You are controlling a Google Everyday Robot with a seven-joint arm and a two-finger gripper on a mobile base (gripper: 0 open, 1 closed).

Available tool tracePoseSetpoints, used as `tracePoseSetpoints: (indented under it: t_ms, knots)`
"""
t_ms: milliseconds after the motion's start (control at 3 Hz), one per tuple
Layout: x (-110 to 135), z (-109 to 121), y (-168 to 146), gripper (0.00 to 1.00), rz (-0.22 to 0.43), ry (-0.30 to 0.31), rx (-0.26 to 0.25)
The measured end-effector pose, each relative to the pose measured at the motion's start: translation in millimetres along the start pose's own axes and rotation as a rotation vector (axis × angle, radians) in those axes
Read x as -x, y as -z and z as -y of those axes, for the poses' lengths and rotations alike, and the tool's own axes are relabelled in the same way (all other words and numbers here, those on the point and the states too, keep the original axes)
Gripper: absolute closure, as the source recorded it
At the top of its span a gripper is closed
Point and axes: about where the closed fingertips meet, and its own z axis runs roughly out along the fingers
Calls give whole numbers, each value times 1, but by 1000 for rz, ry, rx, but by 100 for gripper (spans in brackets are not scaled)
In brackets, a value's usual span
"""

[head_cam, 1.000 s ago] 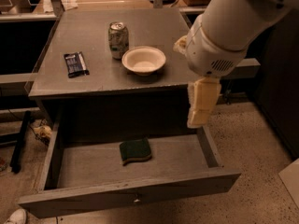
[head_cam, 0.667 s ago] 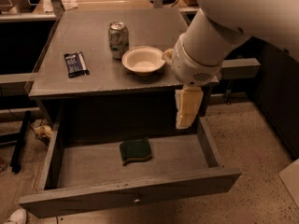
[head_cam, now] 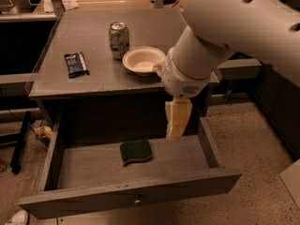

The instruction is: Pick sponge from top drawer and place on counter

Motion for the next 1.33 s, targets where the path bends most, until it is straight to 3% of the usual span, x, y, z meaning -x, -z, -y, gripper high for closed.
tracePoseSetpoints:
  t_ms: [667, 1000, 1333]
  knots:
    - [53, -2, -60, 0, 48, 116, 70]
    - [54, -3, -61, 0, 48, 118, 71]
    - [37, -19, -82, 0, 4, 51, 98]
